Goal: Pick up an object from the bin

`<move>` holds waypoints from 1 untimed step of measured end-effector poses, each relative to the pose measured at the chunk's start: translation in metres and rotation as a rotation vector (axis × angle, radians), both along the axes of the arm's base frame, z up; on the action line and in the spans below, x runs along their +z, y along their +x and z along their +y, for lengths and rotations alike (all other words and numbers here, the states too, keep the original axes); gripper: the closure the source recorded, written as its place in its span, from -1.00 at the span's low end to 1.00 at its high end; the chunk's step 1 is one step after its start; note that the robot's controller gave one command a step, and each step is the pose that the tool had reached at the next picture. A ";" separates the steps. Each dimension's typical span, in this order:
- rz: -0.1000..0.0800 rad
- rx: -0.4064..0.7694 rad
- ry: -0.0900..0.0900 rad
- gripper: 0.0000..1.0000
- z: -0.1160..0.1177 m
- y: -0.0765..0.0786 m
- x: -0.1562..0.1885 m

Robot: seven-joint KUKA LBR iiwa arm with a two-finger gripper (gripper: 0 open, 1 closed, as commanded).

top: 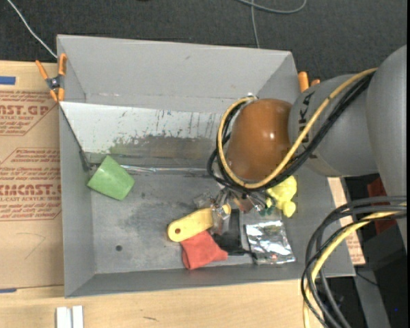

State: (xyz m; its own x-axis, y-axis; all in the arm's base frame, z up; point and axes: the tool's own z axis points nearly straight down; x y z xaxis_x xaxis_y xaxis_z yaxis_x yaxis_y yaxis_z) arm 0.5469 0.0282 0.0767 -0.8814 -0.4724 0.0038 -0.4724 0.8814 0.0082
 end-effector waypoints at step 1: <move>-0.003 0.000 0.000 1.00 0.000 0.001 0.015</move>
Offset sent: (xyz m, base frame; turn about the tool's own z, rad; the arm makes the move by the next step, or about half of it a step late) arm 0.0002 -0.0002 0.0826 0.0000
